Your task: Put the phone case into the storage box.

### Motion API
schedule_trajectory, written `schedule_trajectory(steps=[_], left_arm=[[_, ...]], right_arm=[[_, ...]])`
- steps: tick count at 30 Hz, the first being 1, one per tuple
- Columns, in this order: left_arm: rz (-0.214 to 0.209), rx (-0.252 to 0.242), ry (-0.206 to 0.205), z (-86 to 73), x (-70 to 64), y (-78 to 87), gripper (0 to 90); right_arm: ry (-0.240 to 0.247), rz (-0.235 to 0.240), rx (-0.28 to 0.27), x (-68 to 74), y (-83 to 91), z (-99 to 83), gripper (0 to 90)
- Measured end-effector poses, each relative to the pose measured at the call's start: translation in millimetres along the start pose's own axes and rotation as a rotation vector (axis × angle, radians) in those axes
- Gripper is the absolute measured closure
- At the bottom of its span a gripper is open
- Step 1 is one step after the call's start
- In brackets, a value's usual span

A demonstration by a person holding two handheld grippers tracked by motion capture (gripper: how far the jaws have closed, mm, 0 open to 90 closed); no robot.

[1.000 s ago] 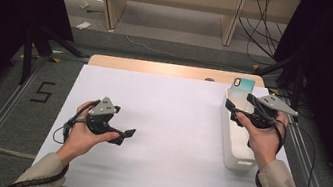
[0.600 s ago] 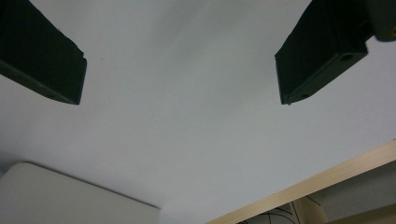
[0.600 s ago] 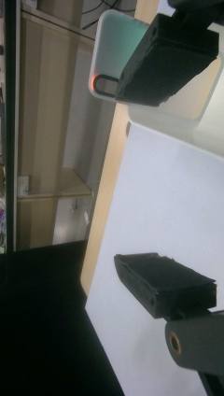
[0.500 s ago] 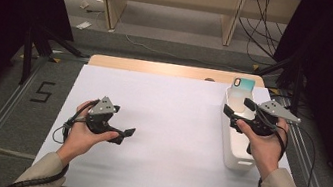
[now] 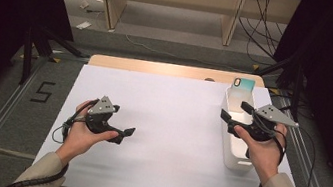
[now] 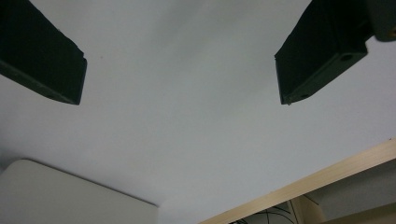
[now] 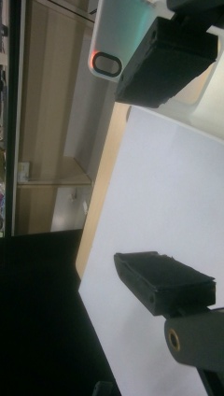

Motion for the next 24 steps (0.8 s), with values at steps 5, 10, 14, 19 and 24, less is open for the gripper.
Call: schedule_trajectory(steps=[5, 10, 14, 19, 24], left_arm=[[0.002, -0.001, 0.001, 0.2, 0.4, 0.4, 1.4], [0.004, -0.004, 0.004, 0.4, 0.9, 1.3, 1.4], [0.005, -0.005, 0.005, 0.5, 1.0, 1.6, 1.4], [0.006, -0.004, 0.005, 0.5, 1.1, 1.7, 1.4], [0.006, -0.005, 0.005, 0.6, 1.0, 1.7, 1.4]], right_arm=[[0.018, 0.011, 0.003, 4.8, 2.0, -2.0, 19.7], [0.024, 0.017, 0.007, 8.0, 3.8, -3.6, 19.6], [0.032, 0.023, 0.011, 9.4, 4.4, -5.9, 19.6], [0.033, 0.024, 0.009, 9.5, 6.1, -7.4, 19.6], [0.029, 0.024, 0.018, 9.3, 8.2, -10.4, 19.5]])
Point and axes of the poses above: each handheld gripper's, and its own axes: y roughly backward along the jaws, z roughly out of its top, x roughly to its left, the point moved 1 cm from there along -y, roughly forward along the jaws, and after that the axes turned 7 degrees about -y, right-handed, at the moved point
